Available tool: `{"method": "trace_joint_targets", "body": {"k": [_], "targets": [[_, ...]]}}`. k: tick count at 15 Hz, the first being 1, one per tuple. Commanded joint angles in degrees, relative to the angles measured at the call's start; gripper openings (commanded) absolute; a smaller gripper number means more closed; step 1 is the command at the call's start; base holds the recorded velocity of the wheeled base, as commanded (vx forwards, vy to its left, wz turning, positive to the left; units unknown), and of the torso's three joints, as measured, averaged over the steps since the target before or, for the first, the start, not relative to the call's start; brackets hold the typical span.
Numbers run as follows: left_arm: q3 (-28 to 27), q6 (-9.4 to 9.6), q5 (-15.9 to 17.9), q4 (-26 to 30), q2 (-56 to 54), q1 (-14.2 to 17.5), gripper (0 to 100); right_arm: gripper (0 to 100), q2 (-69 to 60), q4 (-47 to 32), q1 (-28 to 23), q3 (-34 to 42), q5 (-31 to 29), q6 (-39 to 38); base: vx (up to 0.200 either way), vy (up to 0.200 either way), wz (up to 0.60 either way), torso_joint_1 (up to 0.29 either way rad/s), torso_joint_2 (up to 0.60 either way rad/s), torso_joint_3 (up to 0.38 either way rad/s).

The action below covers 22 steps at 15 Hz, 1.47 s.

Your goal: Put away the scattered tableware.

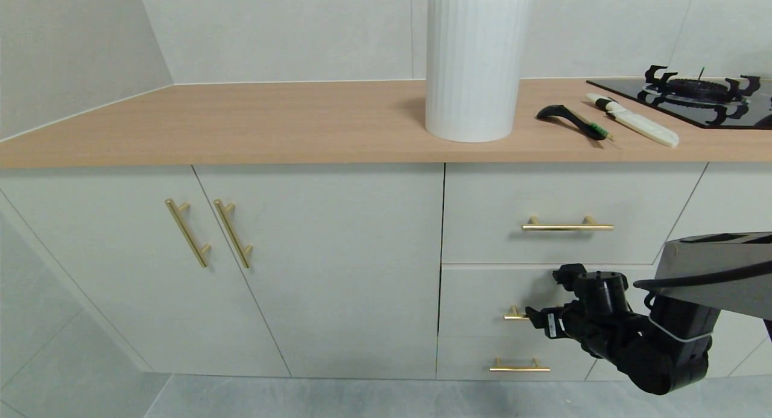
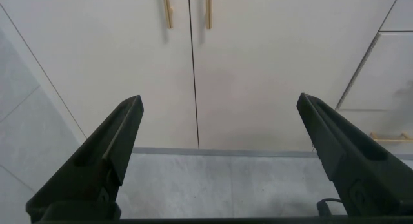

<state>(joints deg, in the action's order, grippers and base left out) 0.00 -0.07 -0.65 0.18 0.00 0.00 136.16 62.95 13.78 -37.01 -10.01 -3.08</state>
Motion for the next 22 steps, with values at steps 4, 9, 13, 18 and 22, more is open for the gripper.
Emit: {"method": "trace_joint_targets", "body": {"k": [4,9,13,18,22], "targets": [[0.0,-0.01,-0.1,0.0,0.1,0.0,100,100,-4.4,-5.7,0.0,1.5,0.6,0.2,0.000,0.000,0.00,0.000,0.00,0.000],[0.0,-0.01,-0.1,0.0,0.0,0.0,100,100,-26.6,-32.4,2.5,2.4,4.9,2.2,0.000,0.000,0.00,0.000,0.00,0.000],[0.0,-0.01,0.0,0.0,0.1,0.0,100,100,-39.9,-43.3,6.7,0.9,5.7,2.0,0.000,0.000,0.00,0.000,0.00,0.000],[0.0,-0.01,0.0,0.0,0.1,0.0,100,100,-39.2,-34.2,7.2,0.5,2.5,-2.1,0.000,0.000,0.00,0.000,0.00,0.000],[0.0,-0.01,0.0,0.0,0.0,0.0,100,100,-30.0,-25.3,7.2,0.8,-2.7,-2.4,0.000,0.000,0.00,0.000,0.00,0.000]]}}
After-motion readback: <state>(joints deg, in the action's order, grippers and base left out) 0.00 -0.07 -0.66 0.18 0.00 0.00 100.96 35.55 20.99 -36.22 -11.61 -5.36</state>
